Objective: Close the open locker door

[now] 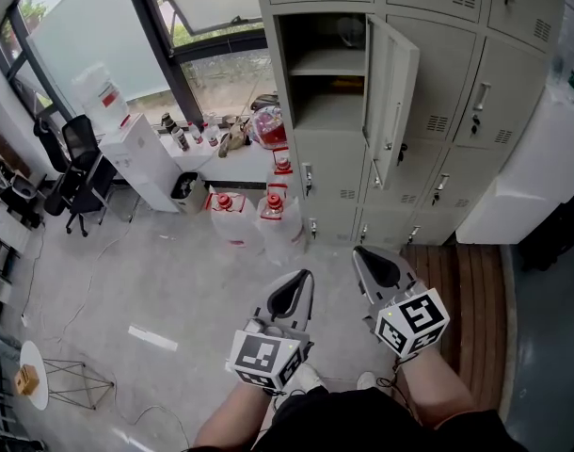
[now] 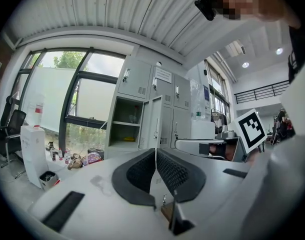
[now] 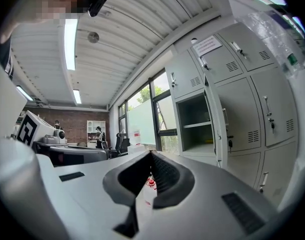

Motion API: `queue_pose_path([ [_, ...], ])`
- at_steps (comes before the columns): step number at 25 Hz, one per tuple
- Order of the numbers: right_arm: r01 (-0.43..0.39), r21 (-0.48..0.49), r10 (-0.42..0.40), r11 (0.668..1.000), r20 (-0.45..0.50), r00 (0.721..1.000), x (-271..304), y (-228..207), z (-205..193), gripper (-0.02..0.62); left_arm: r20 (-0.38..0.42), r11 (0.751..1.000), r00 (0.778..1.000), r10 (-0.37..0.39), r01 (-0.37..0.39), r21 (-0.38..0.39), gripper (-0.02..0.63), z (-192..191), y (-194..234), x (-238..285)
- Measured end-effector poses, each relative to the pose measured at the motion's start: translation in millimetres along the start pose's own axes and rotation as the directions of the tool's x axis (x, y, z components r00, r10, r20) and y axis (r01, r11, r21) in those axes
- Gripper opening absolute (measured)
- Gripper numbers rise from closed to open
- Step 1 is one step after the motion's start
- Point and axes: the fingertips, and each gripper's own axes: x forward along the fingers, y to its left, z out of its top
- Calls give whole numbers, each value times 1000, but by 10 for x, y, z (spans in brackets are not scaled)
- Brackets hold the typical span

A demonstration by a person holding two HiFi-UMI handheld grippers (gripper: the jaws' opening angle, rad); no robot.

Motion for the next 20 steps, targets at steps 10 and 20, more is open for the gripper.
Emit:
queue_pose_path([
  [10,41,4,-41,999,6,999,442,232,-41,54,-1,998,999,-55,55,13,21,17,484,-46],
  [20,56,5,-56,998,8,998,713,325,-50,54,-3,996,996,-84,84,22,21,28,714,-55],
])
